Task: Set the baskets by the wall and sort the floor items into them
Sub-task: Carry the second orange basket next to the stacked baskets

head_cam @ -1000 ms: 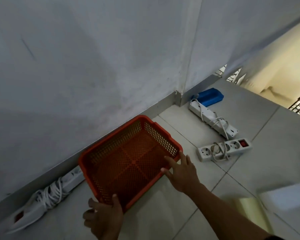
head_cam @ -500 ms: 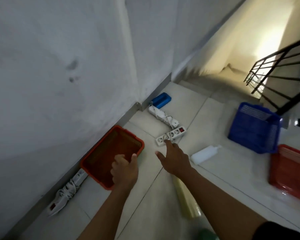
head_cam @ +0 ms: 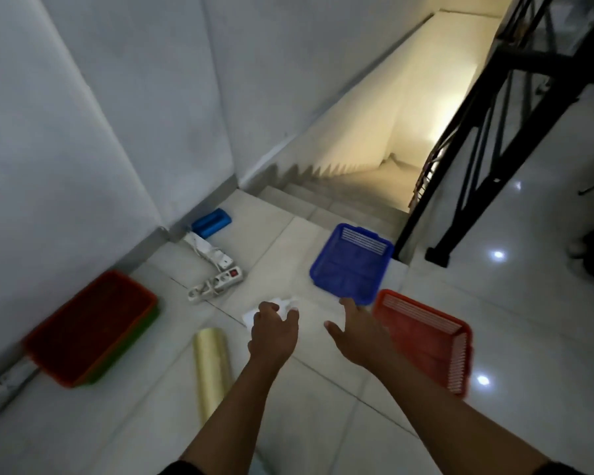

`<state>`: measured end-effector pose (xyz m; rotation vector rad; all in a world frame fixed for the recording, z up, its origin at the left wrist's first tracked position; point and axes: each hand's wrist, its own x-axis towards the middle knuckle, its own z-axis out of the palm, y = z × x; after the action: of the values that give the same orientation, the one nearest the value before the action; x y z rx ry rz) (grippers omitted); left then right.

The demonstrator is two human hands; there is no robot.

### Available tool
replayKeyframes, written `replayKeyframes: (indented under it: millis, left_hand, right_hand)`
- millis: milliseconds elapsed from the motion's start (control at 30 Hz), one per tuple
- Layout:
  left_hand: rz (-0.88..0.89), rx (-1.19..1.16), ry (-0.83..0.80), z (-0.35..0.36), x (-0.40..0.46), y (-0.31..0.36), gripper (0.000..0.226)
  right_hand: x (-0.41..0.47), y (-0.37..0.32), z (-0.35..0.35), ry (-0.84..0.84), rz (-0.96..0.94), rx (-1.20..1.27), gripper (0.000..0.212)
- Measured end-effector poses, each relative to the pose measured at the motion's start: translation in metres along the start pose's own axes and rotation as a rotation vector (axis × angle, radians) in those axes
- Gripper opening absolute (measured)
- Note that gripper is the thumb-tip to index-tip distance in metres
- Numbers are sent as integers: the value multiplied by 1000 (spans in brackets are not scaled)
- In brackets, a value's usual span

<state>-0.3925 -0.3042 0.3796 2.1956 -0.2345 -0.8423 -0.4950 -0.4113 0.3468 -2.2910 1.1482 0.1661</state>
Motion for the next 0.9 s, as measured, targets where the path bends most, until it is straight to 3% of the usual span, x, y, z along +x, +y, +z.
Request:
replayKeyframes:
  millis: [200, 433, 600, 767, 833, 900]
  left_hand:
    - [-133, 48, -138, 131, -36, 33, 50]
    - [-159, 171, -223, 243, 23, 37, 58]
    - [-138, 214, -265, 338, 104, 17, 67]
    - [-152, 279, -280, 429, 192, -39, 76]
    - [-162, 308, -281, 455, 222, -57, 90]
    - [-159, 347, -298, 476, 248, -74, 102]
  right_hand:
    - [-12, 148, -52, -22, 134, 56, 58]
    - [65, 265, -51, -78, 243, 116, 58]
    - [147, 368, -4, -30, 380, 177, 57]
    - [212, 481, 71, -129, 680, 121, 72]
    - [239, 516, 93, -102, 804, 162, 76]
    - [263, 543, 111, -66, 778, 178, 76]
